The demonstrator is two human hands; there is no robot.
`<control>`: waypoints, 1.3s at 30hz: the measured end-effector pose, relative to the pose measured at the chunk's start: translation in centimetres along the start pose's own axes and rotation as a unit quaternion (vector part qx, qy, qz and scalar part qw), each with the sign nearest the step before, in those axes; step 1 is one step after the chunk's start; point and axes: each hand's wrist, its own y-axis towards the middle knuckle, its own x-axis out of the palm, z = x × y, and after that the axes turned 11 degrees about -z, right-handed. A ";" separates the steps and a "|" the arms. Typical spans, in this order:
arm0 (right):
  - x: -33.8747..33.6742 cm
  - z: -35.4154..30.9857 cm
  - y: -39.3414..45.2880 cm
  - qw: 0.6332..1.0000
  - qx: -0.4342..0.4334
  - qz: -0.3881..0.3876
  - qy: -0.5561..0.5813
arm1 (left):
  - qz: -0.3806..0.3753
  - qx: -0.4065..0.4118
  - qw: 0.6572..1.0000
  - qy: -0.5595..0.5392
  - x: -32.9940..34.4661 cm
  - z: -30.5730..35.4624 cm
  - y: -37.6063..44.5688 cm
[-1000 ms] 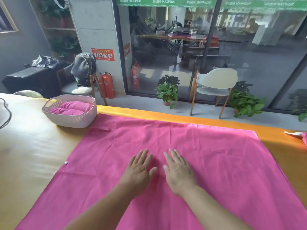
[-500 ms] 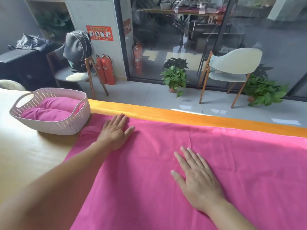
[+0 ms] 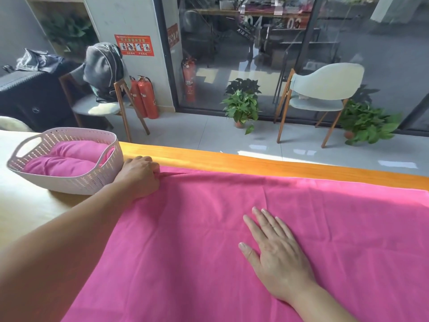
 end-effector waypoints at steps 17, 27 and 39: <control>-0.4 0.0 -0.1 0.999 -0.006 -0.032 0.009 | 0.155 -0.088 0.976 -0.125 1.2 3.1 0.7; -2.2 -1.9 5.3 0.996 0.011 -0.049 0.079 | -0.011 0.059 0.994 -0.094 5.6 15.0 -5.5; -3.9 7.3 1.3 0.988 0.141 -0.009 0.062 | 0.041 0.069 0.994 -0.080 5.9 14.5 -5.5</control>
